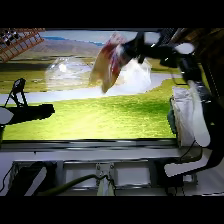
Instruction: Fold the clothes and pants, and hang the long-sleeved shirts on hangers.
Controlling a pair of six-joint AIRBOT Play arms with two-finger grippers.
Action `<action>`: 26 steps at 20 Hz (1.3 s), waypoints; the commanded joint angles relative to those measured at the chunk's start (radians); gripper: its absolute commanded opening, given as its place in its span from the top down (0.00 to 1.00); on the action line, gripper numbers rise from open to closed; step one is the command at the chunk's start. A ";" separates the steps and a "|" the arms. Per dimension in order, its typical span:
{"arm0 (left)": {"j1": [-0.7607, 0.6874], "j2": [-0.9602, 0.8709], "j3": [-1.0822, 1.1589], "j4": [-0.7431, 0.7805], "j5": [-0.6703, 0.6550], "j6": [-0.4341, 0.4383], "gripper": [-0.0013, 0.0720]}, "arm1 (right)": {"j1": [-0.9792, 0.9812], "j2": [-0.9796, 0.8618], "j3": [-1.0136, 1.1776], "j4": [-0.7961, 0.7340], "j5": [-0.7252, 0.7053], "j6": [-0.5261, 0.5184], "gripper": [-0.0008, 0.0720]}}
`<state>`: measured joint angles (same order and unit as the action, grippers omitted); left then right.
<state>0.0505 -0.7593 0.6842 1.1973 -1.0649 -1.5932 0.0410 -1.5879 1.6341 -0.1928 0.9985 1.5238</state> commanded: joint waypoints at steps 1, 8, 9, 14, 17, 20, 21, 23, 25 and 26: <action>-0.001 0.001 -0.043 -0.005 -0.010 0.000 0.97 | -0.076 0.088 0.028 0.015 -0.136 0.117 0.96; -0.001 0.003 -0.100 -0.040 -0.015 0.001 0.97 | -0.176 0.177 0.028 -0.133 -0.097 0.192 0.96; -0.001 0.003 -0.100 -0.059 -0.015 0.001 0.97 | -0.183 0.185 0.028 -0.134 -0.091 0.192 0.96; -0.001 0.003 -0.100 -0.084 -0.008 0.001 0.97 | -0.206 0.208 0.028 -0.177 -0.112 0.197 0.96; -0.001 0.003 -0.100 -0.084 -0.006 0.001 0.97 | -0.218 0.212 0.027 -0.320 -0.119 0.320 0.96; -0.001 0.003 -0.099 -0.084 0.010 0.001 0.97 | -0.225 0.227 0.027 -0.515 -0.141 0.461 0.96; -0.001 0.003 -0.099 -0.084 0.016 0.001 0.97 | -0.228 0.235 0.025 -0.592 -0.153 0.518 0.96; -0.001 0.003 -0.099 -0.084 0.029 0.001 0.97 | -0.234 0.254 0.023 -0.724 -0.182 0.624 0.96; -0.001 0.003 -0.099 -0.085 0.044 0.001 0.97 | -0.245 0.277 0.012 -0.840 -0.209 0.731 0.96; -0.001 0.003 -0.099 -0.092 0.053 0.001 0.97 | -0.252 0.284 0.007 -0.884 -0.210 0.773 0.96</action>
<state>0.0505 -0.7574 0.5850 1.1133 -1.0367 -1.5929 -0.1970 -1.3277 1.6505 -0.8787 0.8219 2.1284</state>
